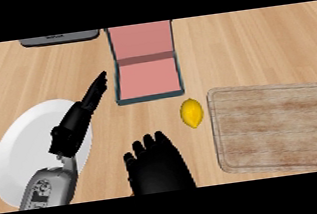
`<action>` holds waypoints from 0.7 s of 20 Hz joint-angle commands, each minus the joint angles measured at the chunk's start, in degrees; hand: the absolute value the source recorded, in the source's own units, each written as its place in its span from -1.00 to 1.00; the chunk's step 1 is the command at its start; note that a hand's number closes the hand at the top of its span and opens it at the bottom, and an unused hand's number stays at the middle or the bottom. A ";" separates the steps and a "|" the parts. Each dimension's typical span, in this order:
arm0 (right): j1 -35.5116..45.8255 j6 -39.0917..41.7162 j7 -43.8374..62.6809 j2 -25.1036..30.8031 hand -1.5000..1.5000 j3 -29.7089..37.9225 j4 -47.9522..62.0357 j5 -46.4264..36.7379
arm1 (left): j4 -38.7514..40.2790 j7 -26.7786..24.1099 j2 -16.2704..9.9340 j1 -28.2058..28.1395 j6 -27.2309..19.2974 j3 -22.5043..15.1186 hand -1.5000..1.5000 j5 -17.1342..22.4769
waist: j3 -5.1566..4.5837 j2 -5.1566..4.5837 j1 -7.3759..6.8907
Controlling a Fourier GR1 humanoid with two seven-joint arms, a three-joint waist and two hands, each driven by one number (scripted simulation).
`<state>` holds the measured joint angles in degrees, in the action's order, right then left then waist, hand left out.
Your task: Pick the croissant from the cutting board and place it in the cardboard box
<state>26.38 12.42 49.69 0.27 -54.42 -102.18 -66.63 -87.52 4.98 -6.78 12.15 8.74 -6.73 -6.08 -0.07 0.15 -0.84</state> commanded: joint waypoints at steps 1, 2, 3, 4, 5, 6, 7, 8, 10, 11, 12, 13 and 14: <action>3.99 4.68 10.16 -0.26 1.00 -7.25 -10.31 2.79 | -0.06 -0.51 -0.54 -1.10 0.35 0.92 0.00 0.22 | 0.02 0.13 0.34; 6.78 5.62 12.75 -0.26 1.00 -6.86 -12.13 5.70 | -0.96 0.82 -0.04 -0.12 0.38 0.67 0.00 0.49 | 0.02 0.14 0.17; 7.31 7.71 11.97 -0.26 1.00 -4.90 -16.50 6.39 | 0.35 -1.74 0.73 -1.95 -0.44 -0.02 0.00 -0.40 | 0.01 0.16 0.44; 10.92 4.67 14.93 -0.26 1.00 -4.00 -14.76 8.51 | -1.24 -0.53 -0.88 -2.22 1.35 1.10 0.00 1.10 | -0.01 0.14 -0.11; 9.31 2.04 15.24 -0.25 1.00 -6.20 -15.93 5.72 | -1.35 0.92 -0.17 -0.33 0.59 0.83 0.00 0.44 | 0.03 0.13 0.40; 10.51 2.73 15.68 -0.25 1.00 -4.33 -18.64 6.49 | 2.02 0.37 1.55 0.90 -0.79 -0.12 0.00 -0.87 | 0.01 0.10 0.77; 13.12 6.20 19.60 -0.25 1.00 -3.32 -21.15 8.96 | 1.45 -2.18 0.00 -0.73 0.82 1.02 0.00 0.38 | -0.04 0.23 0.53; 15.01 5.28 18.69 -0.25 1.00 -0.58 -20.24 7.59 | 0.45 0.85 1.28 1.04 -0.81 0.32 0.00 -0.64 | -0.01 0.22 0.63; 16.11 6.24 21.52 -0.24 1.00 1.83 -22.07 10.08 | 1.25 -0.70 -0.80 -0.14 1.50 1.50 0.00 0.51 | -0.04 0.24 0.63; 17.21 4.15 22.23 -0.24 1.00 2.62 -21.46 10.73 | 0.06 -1.36 0.96 -1.39 -0.52 -0.05 0.00 -1.07 | -0.04 0.28 0.44; 19.00 0.44 24.80 -0.23 1.00 0.18 -18.76 9.58 | -0.75 -0.87 -1.30 -1.86 2.15 1.09 0.00 0.62 | -0.07 0.41 0.05; 20.20 1.90 22.75 -0.23 1.00 4.93 -18.01 11.70 | 1.20 -0.63 -0.64 0.19 0.67 1.86 0.00 -0.06 | -0.05 0.17 0.38; 18.47 4.63 22.46 -0.23 1.00 5.93 -20.14 10.41 | -1.01 1.83 0.35 0.02 0.32 0.67 0.00 -0.22 | 0.01 0.24 0.74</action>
<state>42.26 14.08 62.67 0.76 -51.95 -120.93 -57.36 -87.36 4.91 -6.86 11.77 9.30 -5.79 -6.12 -0.10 0.40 -0.37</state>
